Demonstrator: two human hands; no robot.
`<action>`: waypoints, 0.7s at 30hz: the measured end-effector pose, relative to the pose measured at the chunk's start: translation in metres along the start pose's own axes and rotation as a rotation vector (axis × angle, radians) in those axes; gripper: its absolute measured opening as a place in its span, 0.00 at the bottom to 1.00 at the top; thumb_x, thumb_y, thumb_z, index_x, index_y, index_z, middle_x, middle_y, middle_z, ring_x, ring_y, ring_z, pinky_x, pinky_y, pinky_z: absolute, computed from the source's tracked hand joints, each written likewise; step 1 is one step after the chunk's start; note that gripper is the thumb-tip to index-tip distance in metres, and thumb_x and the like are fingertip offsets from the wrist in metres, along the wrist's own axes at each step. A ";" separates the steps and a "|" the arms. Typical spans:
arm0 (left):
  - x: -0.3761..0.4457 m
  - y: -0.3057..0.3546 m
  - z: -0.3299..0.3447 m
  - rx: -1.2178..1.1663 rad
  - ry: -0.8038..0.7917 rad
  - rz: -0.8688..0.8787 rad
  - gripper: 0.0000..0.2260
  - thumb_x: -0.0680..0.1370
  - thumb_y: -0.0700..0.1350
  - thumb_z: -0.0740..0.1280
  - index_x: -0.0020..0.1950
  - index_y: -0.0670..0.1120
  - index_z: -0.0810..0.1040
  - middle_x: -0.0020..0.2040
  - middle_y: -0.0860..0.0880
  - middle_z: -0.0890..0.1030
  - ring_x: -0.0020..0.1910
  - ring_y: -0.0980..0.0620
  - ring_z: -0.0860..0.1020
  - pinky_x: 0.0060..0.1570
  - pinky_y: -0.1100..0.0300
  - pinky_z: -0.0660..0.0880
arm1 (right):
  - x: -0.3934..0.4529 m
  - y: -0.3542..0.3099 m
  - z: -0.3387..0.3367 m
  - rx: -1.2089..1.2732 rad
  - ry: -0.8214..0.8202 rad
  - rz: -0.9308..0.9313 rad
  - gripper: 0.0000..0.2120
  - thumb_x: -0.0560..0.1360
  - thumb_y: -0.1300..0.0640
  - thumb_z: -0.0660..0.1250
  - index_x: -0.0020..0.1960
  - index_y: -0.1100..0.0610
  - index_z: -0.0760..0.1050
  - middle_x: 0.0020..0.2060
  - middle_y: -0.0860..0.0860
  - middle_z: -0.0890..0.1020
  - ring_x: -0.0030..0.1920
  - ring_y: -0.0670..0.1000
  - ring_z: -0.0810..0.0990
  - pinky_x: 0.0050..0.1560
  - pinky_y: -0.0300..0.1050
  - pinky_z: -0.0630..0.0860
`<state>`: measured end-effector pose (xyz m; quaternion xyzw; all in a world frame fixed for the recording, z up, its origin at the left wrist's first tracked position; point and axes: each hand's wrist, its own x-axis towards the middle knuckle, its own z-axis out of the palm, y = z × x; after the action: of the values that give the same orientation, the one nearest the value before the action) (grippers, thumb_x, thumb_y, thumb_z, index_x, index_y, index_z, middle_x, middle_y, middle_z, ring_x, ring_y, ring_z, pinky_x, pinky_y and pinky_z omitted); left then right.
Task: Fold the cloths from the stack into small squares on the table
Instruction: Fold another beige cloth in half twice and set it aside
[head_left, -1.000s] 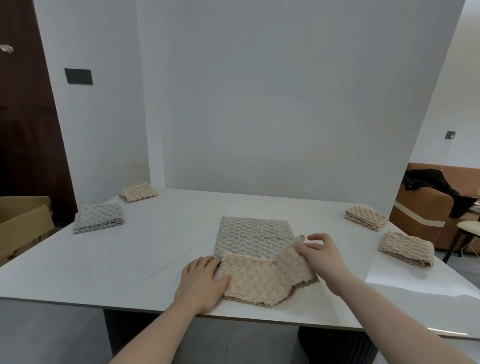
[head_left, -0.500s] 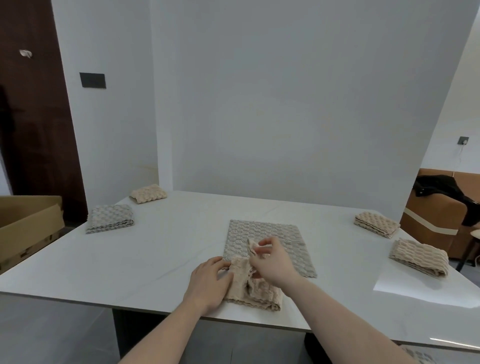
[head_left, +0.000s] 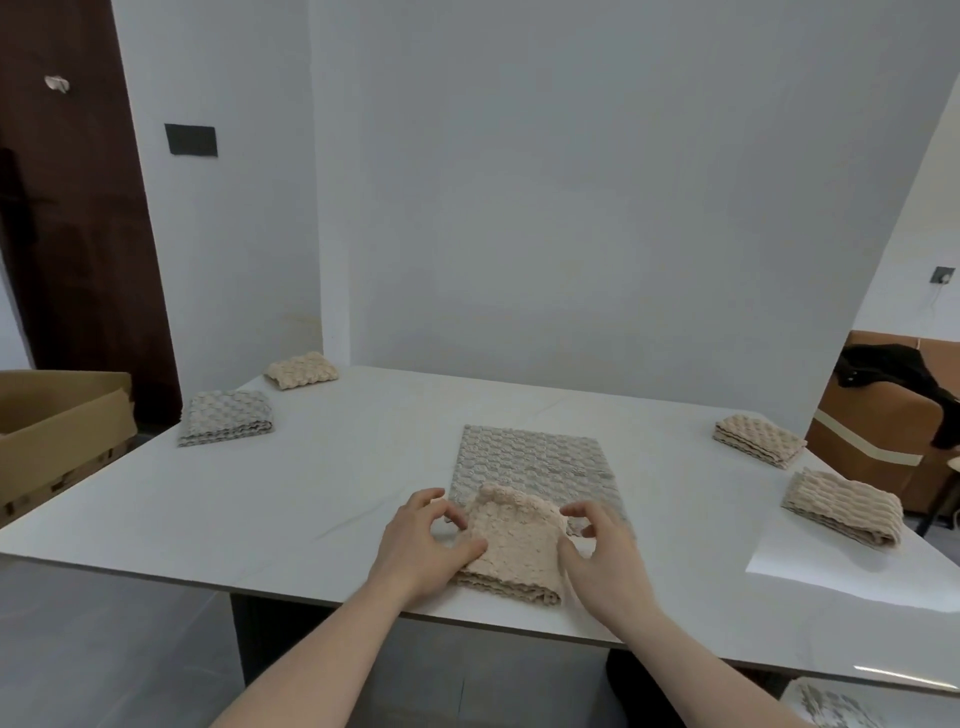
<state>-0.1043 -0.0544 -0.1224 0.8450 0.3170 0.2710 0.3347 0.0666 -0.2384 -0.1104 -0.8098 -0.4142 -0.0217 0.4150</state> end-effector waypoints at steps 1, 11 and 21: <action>0.000 0.000 0.000 0.005 -0.002 0.001 0.15 0.64 0.67 0.74 0.42 0.60 0.82 0.70 0.62 0.70 0.68 0.58 0.71 0.69 0.54 0.67 | -0.003 0.007 0.003 -0.008 -0.009 0.001 0.11 0.77 0.52 0.69 0.56 0.40 0.75 0.55 0.36 0.75 0.54 0.38 0.74 0.56 0.38 0.71; 0.003 -0.001 0.004 0.039 0.022 -0.021 0.08 0.68 0.58 0.77 0.35 0.57 0.83 0.60 0.65 0.76 0.62 0.60 0.73 0.65 0.54 0.68 | -0.012 0.018 0.019 -0.137 -0.036 0.066 0.17 0.80 0.38 0.60 0.66 0.40 0.79 0.59 0.40 0.78 0.63 0.48 0.74 0.67 0.45 0.68; 0.004 -0.010 0.005 -0.062 0.088 -0.053 0.06 0.73 0.52 0.73 0.37 0.53 0.80 0.55 0.64 0.78 0.61 0.57 0.75 0.60 0.59 0.68 | -0.017 0.011 0.014 -0.216 -0.114 0.069 0.23 0.77 0.32 0.59 0.71 0.34 0.71 0.63 0.37 0.75 0.66 0.49 0.70 0.67 0.47 0.66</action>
<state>-0.1015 -0.0476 -0.1317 0.8128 0.3451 0.3085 0.3538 0.0587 -0.2434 -0.1328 -0.8634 -0.4043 -0.0060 0.3016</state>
